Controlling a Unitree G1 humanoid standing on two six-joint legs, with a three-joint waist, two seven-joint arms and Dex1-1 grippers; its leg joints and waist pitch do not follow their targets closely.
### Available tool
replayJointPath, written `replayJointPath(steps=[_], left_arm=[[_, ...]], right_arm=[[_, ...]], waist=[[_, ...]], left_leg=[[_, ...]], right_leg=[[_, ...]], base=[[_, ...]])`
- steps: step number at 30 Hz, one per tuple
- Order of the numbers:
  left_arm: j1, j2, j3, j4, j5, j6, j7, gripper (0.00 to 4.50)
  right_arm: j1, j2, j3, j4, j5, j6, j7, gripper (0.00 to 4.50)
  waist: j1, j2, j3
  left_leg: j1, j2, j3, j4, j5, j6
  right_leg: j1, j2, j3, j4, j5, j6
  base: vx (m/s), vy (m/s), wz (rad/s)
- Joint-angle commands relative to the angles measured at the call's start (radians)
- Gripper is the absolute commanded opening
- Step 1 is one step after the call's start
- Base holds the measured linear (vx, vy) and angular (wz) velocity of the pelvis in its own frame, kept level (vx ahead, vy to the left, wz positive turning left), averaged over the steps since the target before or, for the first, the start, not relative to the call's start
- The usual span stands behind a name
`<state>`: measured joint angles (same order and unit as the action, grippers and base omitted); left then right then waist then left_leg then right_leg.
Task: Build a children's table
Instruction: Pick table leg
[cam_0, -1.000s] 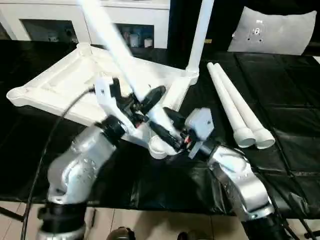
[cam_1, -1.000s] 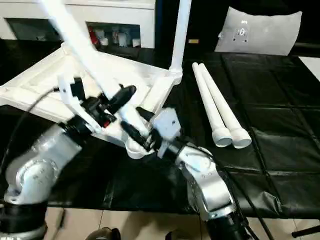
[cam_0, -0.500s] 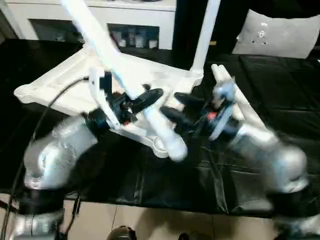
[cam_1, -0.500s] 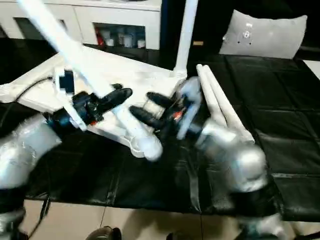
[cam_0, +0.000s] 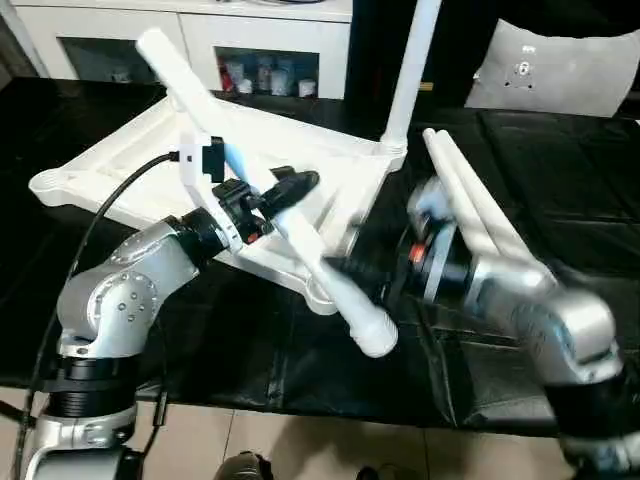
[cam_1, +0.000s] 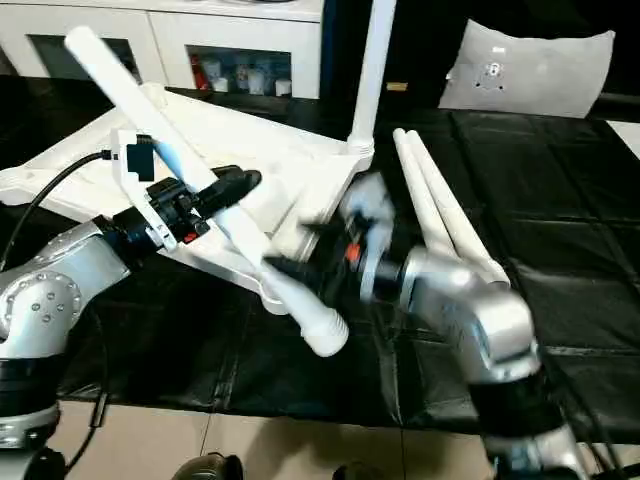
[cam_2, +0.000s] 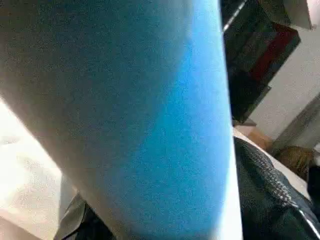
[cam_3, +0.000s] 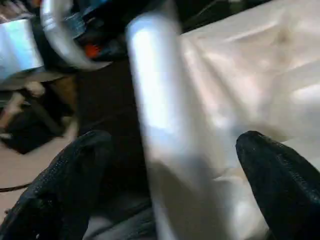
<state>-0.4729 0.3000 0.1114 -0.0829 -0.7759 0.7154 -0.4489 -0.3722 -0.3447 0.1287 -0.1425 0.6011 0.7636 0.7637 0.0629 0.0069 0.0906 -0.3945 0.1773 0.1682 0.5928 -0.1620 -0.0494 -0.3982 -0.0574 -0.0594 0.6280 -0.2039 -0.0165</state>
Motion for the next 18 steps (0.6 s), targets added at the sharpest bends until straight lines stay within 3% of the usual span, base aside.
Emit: replayJointPath(steps=[1, 5, 12, 18], left_arm=[[0.000, 0.001, 0.007, -0.001, 0.012, -0.007, 0.009, 2.28], [-0.001, -0.002, 0.008, -0.004, 0.009, 0.000, 0.012, 2.28], [0.007, -0.006, 0.000, -0.030, 0.008, -0.010, -0.017, 2.28], [0.005, -0.032, 0.026, -0.058, -0.063, 0.000, -0.043, 2.28]], right_arm=[[0.000, -0.008, -0.004, -0.026, 0.023, 0.024, 0.003, 4.37], [0.003, -0.021, 0.012, -0.026, 0.022, 0.048, 0.012, 4.08], [-0.005, -0.049, 0.067, -0.024, 0.002, 0.105, 0.031, 3.50], [-0.013, -0.055, 0.093, 0.003, -0.021, 0.107, 0.030, 3.05]], waist=[[0.004, 0.003, -0.067], [0.004, 0.001, -0.065], [0.003, -0.001, -0.065], [0.004, -0.001, -0.063]], left_leg=[[0.021, 0.044, -0.015, -0.065, -0.182, 0.003], [0.021, 0.043, -0.015, -0.065, -0.190, -0.006], [0.019, 0.043, -0.015, -0.065, -0.176, -0.003], [0.019, 0.044, -0.013, -0.065, -0.187, -0.008]], right_leg=[[0.050, -0.073, 0.052, -0.085, -0.185, -0.174], [0.048, -0.075, 0.053, -0.088, -0.220, -0.161], [0.048, -0.075, 0.053, -0.088, -0.205, -0.161], [0.047, -0.077, 0.054, -0.089, -0.219, -0.169]], base=[[0.000, 0.000, 0.00], [0.000, 0.000, 0.00], [0.000, 0.000, 0.00], [0.000, 0.000, 0.00]])
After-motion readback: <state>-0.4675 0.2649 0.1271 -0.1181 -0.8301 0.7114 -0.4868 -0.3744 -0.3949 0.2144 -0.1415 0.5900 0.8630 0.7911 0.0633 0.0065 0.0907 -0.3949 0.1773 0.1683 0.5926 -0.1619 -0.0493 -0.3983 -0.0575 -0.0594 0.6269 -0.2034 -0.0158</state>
